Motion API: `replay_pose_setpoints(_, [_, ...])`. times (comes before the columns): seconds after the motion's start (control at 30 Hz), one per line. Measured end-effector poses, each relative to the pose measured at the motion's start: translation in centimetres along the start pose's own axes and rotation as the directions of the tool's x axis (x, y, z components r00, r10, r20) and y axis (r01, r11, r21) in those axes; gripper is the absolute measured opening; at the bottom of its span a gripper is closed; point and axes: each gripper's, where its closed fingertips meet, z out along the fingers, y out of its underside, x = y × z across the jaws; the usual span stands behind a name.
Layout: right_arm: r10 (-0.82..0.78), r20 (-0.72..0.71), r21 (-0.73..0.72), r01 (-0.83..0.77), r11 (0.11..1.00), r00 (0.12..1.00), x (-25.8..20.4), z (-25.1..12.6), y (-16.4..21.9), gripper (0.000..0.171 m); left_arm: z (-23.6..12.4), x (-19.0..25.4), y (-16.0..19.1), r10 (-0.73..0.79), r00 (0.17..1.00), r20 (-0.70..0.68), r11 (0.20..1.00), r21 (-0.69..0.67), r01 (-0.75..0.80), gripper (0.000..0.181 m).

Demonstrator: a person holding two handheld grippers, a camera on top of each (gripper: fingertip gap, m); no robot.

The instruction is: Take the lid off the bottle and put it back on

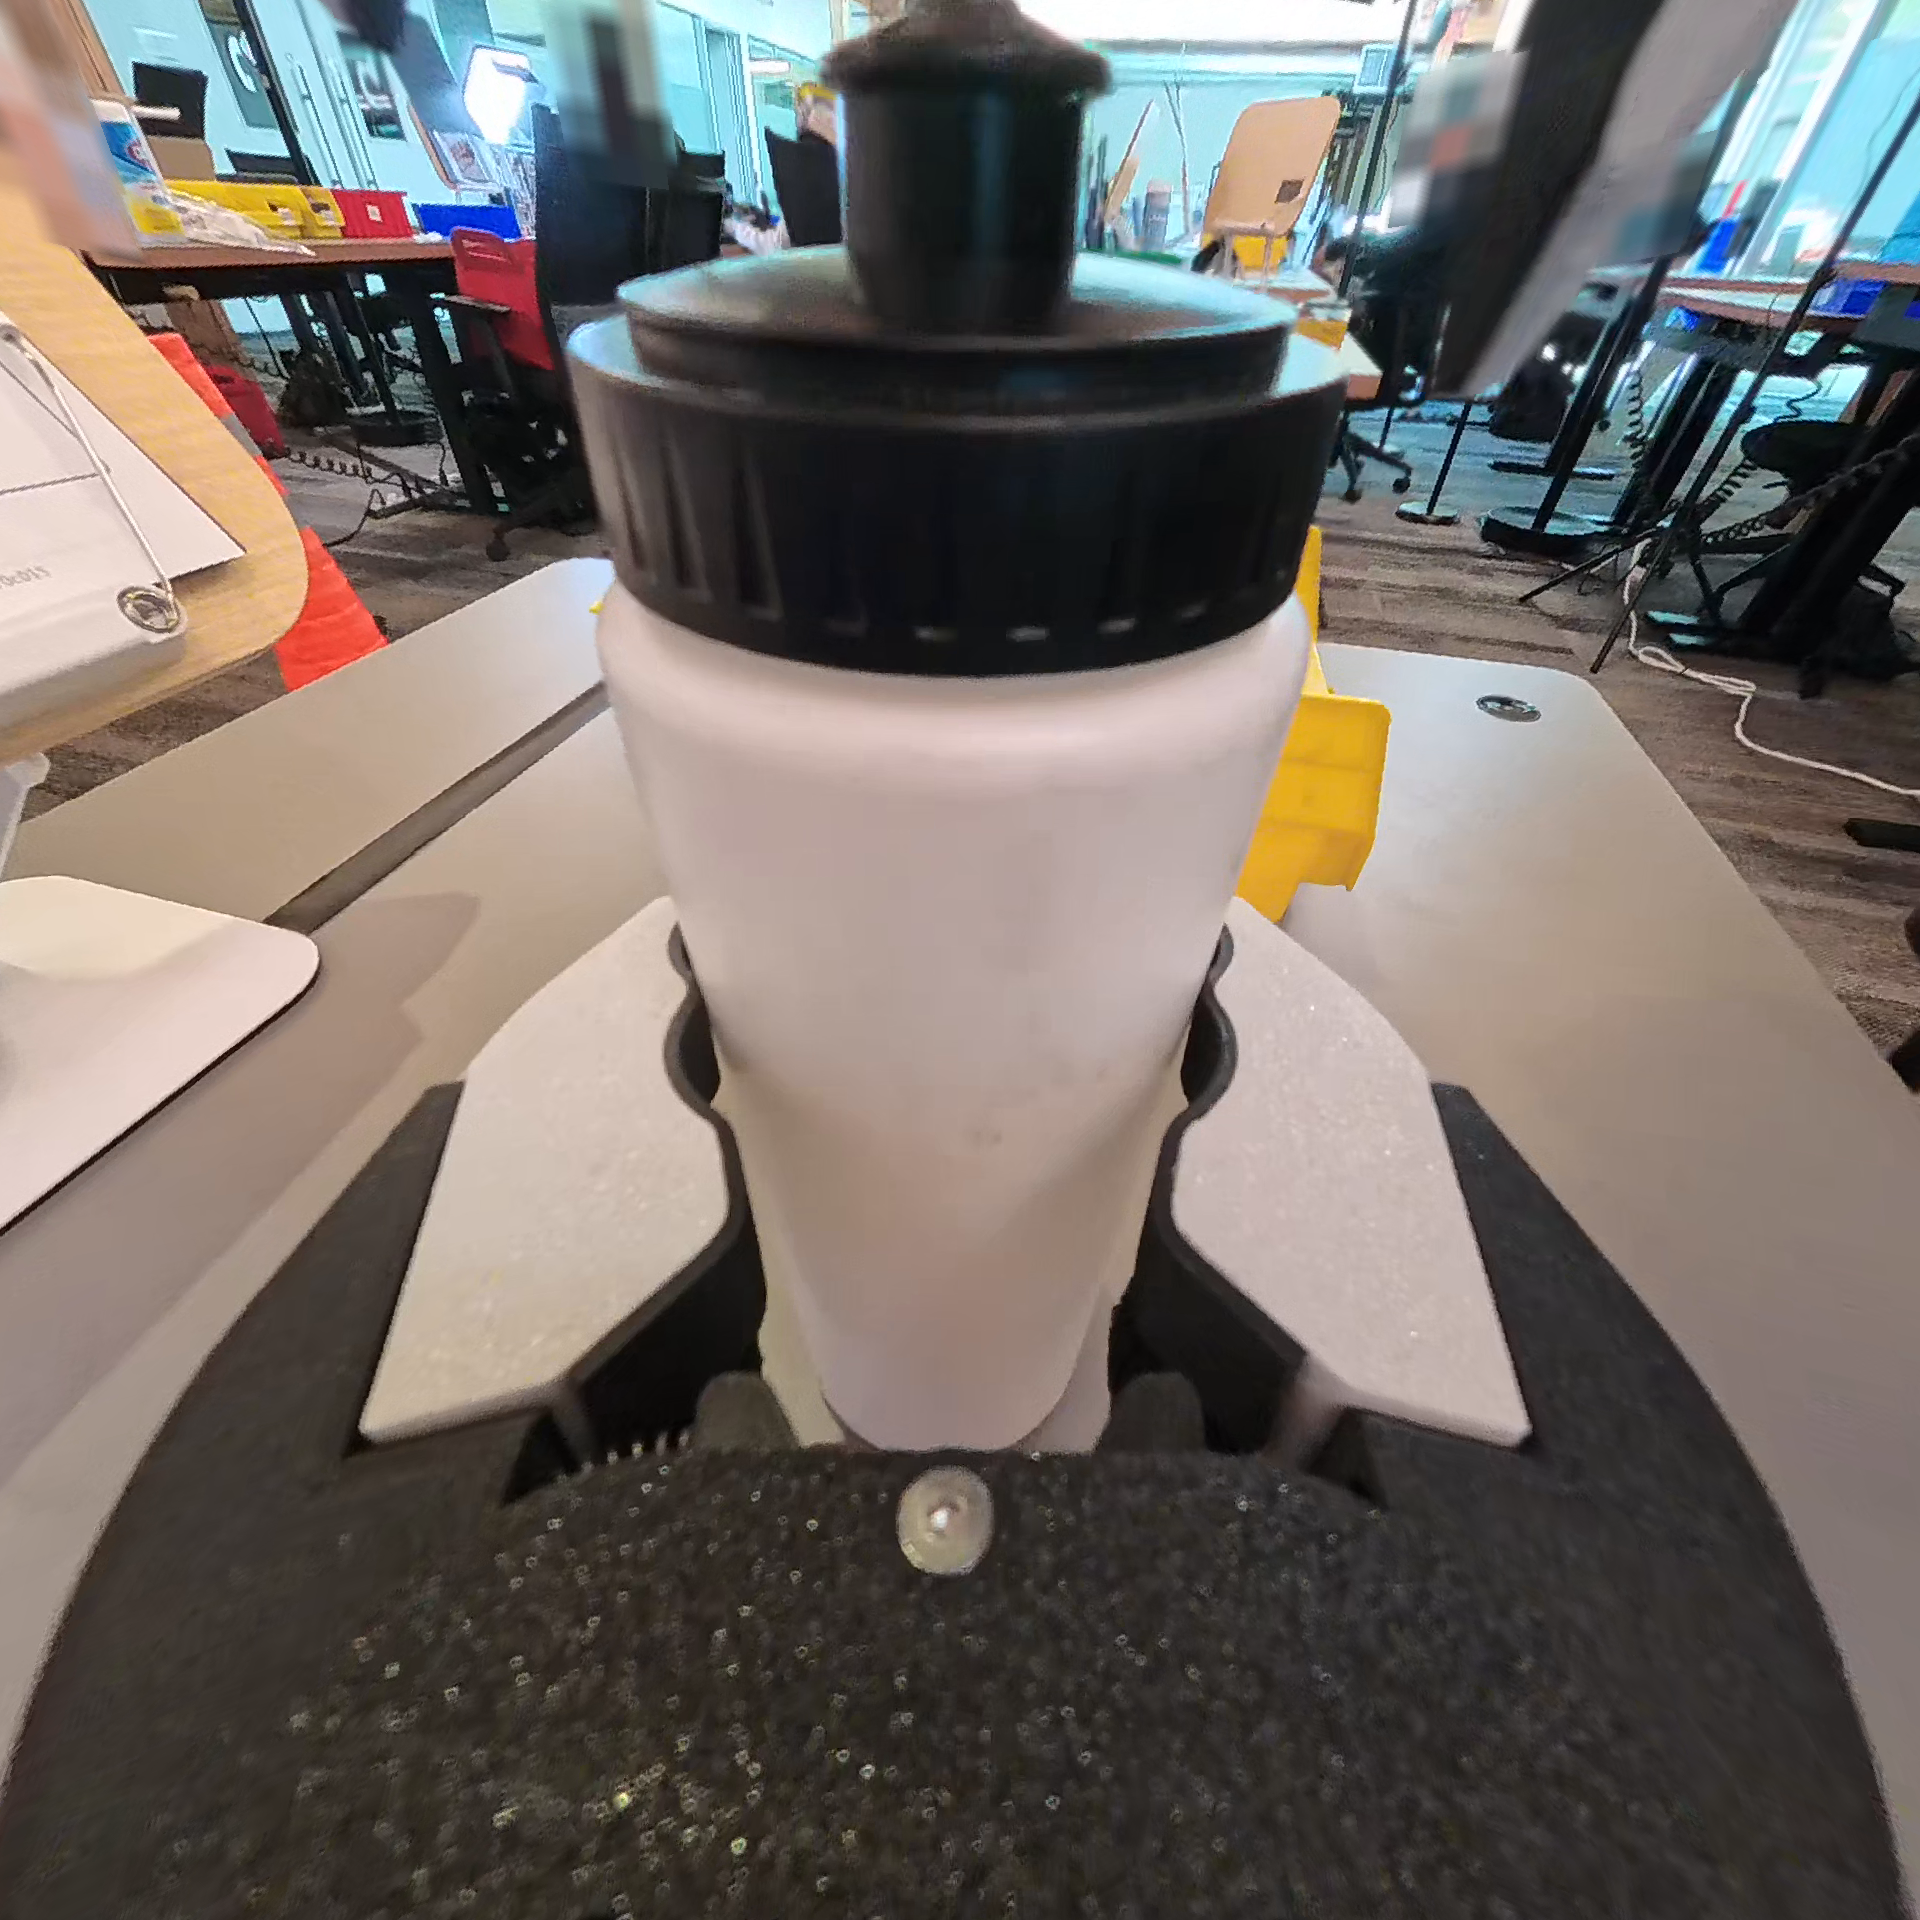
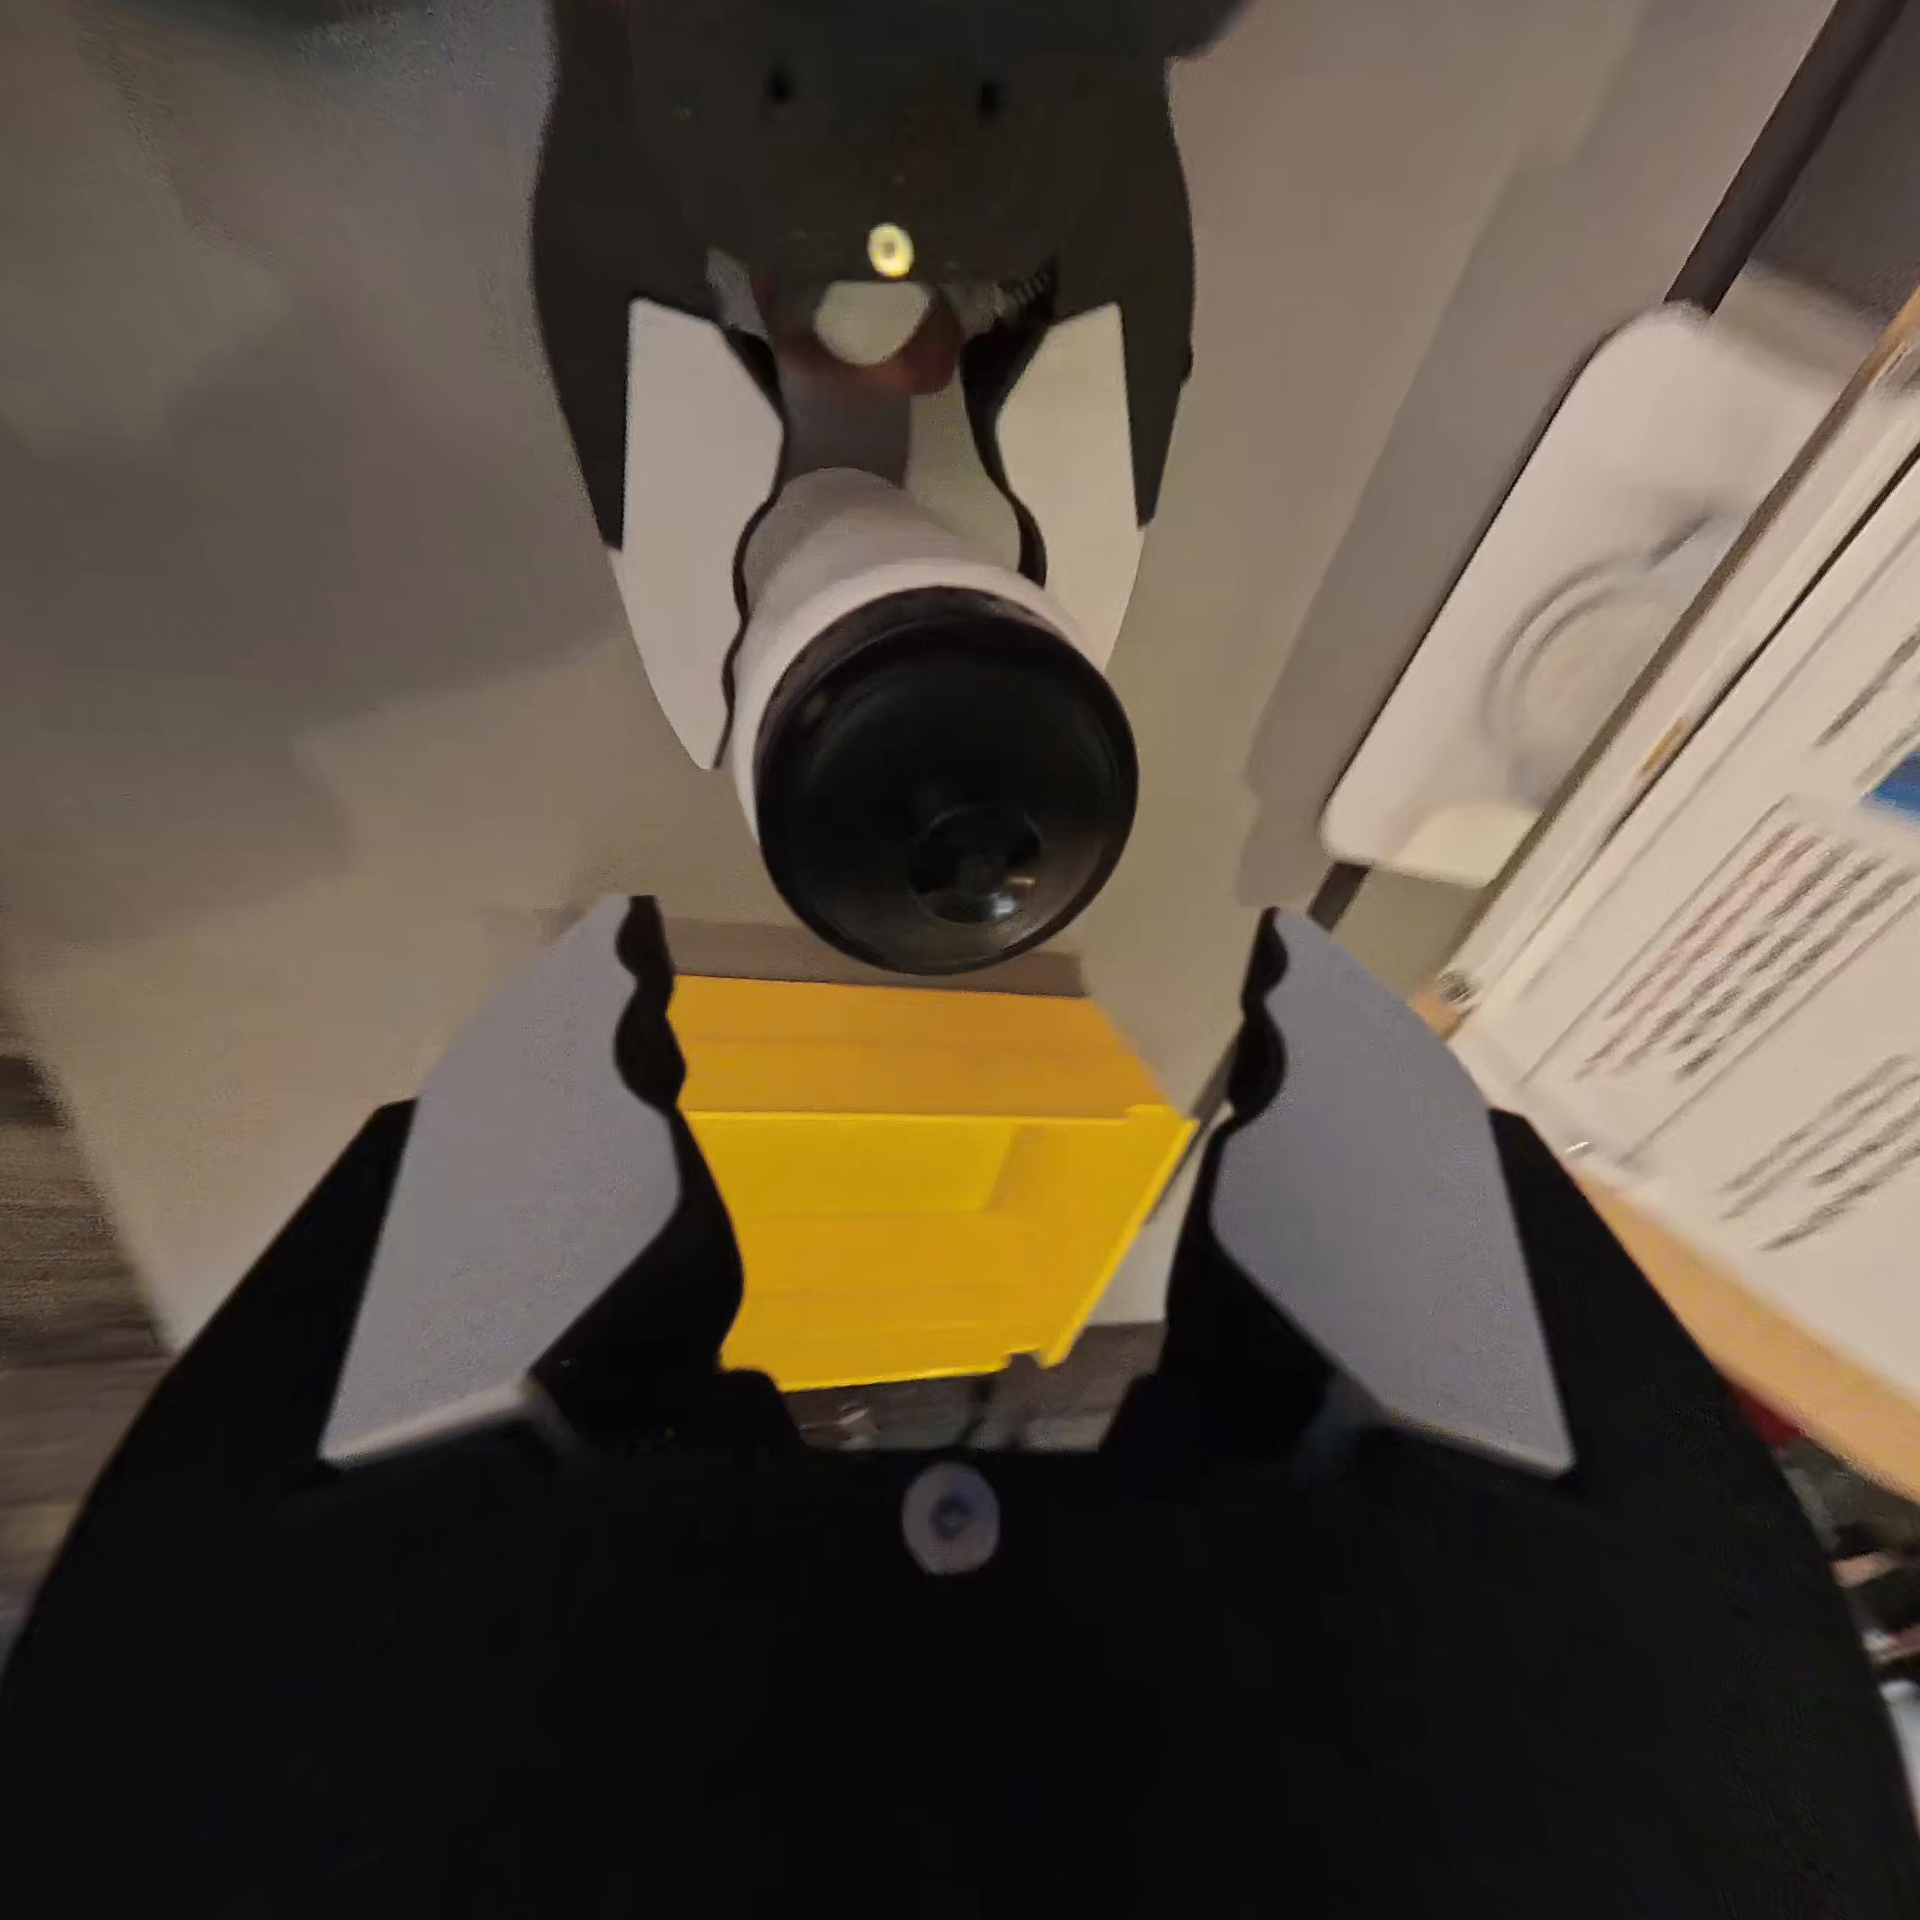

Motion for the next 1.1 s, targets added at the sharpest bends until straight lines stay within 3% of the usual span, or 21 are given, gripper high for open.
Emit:
replay_pose_setpoints(0.1, [-0.174,-0.068,0.116,0.181,0.977,0.982,0.1,-0.3,-0.6,0.077,0.2,0.2,-0.1,-0.01,1.0,-0.021,1.0,0.02,0.01,0.088])
replay_pose_setpoints(0.27, [-0.293,0.025,0.175,0.284,0.943,0.956,-0.4,0.0,-0.5,0.084,0.2,0.4,-0.1,-0.014,0.999,-0.052,1.0,0.027,0.016,0.088])
replay_pose_setpoints(0.53, [-0.429,0.109,0.227,0.398,0.889,0.897,-0.5,0.6,-1.2,0.067,0.2,0.4,0.0,-0.012,0.998,-0.057,1.0,0.019,0.013,0.087])
replay_pose_setpoints(0.73, [-0.412,0.114,0.256,0.374,0.891,0.904,-0.5,0.6,-1.2,0.067,0.3,0.5,0.0,-0.013,0.998,-0.061,1.0,0.022,0.015,0.087])
replay_pose_setpoints(1.1, [-0.108,0.158,0.166,0.081,0.983,0.981,-0.7,0.6,-1.2,0.067,0.2,0.4,0.0,-0.02,0.999,-0.051,1.0,0.018,0.021,0.087])
